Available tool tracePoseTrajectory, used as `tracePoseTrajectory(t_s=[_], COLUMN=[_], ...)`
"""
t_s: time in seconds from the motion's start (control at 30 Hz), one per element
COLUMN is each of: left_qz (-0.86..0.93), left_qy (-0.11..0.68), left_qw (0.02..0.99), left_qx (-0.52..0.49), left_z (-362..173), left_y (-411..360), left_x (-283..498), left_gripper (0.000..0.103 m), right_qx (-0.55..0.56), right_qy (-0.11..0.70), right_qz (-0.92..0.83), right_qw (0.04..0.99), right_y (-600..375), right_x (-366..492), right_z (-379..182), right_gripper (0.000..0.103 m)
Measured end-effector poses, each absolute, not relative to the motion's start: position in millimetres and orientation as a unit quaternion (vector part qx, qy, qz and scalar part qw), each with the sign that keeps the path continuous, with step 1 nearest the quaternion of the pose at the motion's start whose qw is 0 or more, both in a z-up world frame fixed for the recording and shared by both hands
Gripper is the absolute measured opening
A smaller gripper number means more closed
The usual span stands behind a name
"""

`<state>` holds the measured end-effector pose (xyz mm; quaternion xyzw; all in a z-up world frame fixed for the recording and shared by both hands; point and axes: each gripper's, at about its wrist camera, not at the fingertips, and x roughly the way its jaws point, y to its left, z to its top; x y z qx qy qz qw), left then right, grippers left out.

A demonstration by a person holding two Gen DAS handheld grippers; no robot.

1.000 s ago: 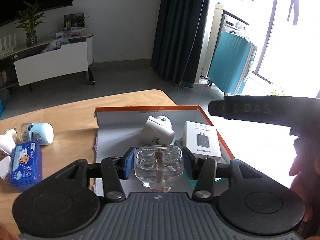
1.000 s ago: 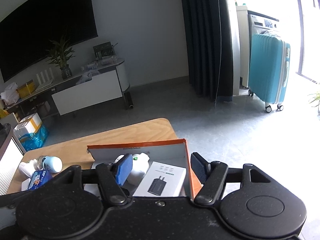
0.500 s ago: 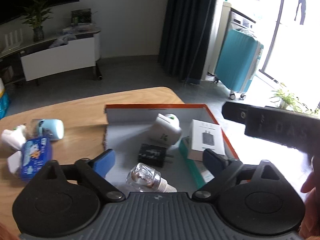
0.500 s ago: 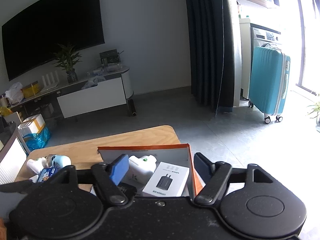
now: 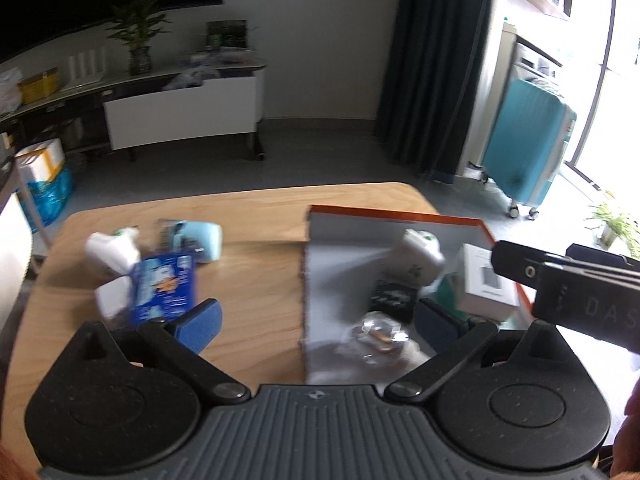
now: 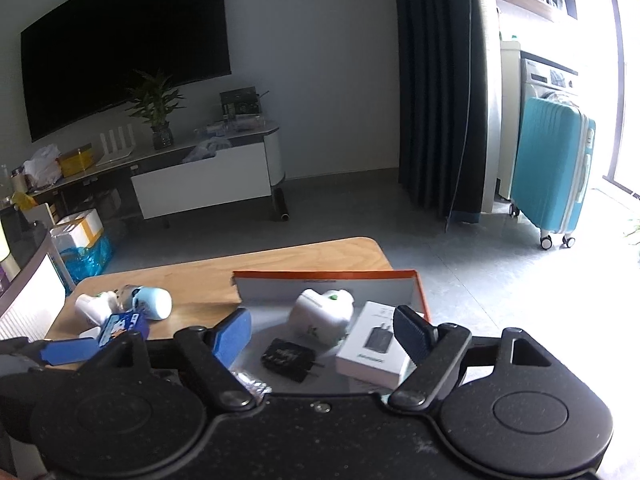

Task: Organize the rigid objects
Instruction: 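Withdraw both open tools from the tray toward the blue printed box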

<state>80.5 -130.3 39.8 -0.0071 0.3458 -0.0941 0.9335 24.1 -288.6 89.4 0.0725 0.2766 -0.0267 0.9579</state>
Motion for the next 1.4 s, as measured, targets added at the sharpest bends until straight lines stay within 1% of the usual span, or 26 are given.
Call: tracePoseTrajectory(t_s=[0.07,0.3,0.87,1.4], left_qz=[-0.084,-0.038,0.026,0.043], left_qy=[0.350,0.352,0.368,0.391], left_qw=[0.933,0.935,0.928,0.915], left_qx=[-0.009,-0.016,-0.050,-0.088], left_z=[40,39,31,12], left_y=[-120,-88,-17,21], left_x=[80,73,66,68], left_gripper=[0.103,0.103,0.103,0.103], right_qx=[0.067,0.104,0.045,0.021], right_qy=[0.280,0.297,0.297,0.321], right_qz=[-0.023,0.013,0.073,0.095], right_qw=[0.957,0.949,0.951,0.942], right_y=[-278,-251,-170,-139], right_x=[25,30,41,50], right_z=[88,81,83,73], right_gripper=[0.092,0.092,0.092,0.092])
